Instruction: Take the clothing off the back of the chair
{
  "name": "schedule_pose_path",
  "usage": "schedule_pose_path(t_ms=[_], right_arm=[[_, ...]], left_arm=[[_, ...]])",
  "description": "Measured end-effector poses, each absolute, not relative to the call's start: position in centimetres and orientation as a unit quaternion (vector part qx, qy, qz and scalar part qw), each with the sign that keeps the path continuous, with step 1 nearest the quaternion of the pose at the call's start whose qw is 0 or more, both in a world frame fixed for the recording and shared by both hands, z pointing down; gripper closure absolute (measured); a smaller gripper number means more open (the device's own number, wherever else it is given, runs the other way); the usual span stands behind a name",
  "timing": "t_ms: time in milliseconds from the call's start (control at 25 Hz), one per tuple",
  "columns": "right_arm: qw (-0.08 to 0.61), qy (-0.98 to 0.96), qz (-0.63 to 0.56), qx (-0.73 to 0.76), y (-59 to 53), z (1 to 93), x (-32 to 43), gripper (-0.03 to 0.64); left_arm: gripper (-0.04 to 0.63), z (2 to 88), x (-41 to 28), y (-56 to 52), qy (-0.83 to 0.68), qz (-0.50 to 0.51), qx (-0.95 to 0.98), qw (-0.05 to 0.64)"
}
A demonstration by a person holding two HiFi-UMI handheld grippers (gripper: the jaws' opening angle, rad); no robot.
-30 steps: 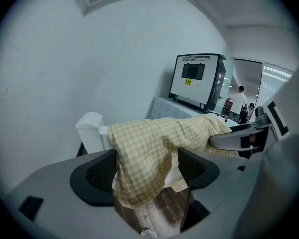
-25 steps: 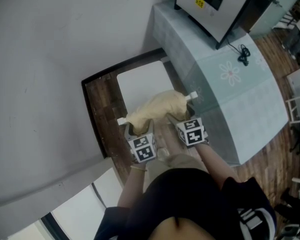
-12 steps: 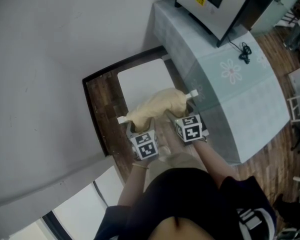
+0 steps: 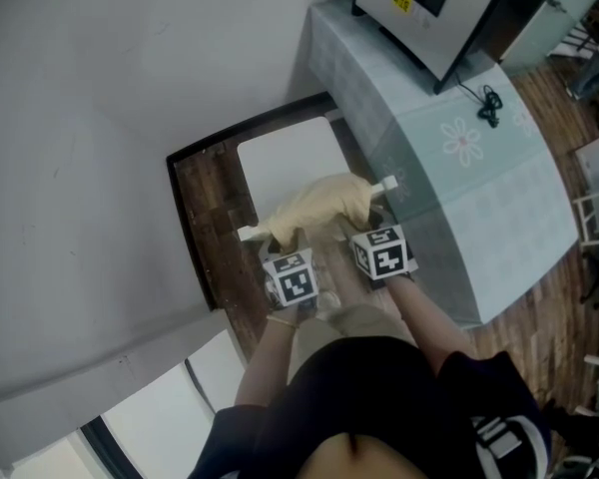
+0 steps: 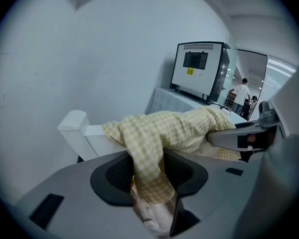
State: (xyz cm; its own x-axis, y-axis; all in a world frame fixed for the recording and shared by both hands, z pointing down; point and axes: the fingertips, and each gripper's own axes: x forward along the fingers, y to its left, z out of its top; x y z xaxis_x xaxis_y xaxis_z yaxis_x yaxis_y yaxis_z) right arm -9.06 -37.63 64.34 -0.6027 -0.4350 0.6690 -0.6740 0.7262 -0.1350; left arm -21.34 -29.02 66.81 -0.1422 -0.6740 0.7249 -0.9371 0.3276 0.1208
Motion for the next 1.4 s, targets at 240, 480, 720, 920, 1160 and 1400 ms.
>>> schedule_pose_path(t_ms=[240,480,720,920,1160,1400], right_arm=[[0.319,-0.881,0.185,0.296,-36.7,63.8,-9.7,0.505],[0.31,-0.886,0.183,0.294,-35.4,62.8,-9.6,0.52],[0.297,-0.888,0.183,0.299,-34.0,61.5,-9.2,0.52],[0.283,-0.891,0.18,0.306,-32.6,59.9,-8.6,0.521],[0.265,-0.893,0.179,0.317,-30.5,58.1,-7.9,0.522],[0.246,-0.896,0.176,0.324,-28.6,56.0,-7.1,0.52]], left_arm=[[0.526,66.4,-20.5,-29.6,-0.717,0.19,0.57,0.353],[0.543,65.6,-20.3,-28.9,-0.711,0.185,0.586,0.342],[0.545,64.0,-19.9,-27.8,-0.71,0.17,0.596,0.333],[0.545,62.4,-19.5,-26.6,-0.712,0.155,0.604,0.323],[0.545,60.4,-18.9,-24.8,-0.712,0.138,0.614,0.313],[0.545,58.0,-18.2,-23.2,-0.715,0.122,0.623,0.293]])
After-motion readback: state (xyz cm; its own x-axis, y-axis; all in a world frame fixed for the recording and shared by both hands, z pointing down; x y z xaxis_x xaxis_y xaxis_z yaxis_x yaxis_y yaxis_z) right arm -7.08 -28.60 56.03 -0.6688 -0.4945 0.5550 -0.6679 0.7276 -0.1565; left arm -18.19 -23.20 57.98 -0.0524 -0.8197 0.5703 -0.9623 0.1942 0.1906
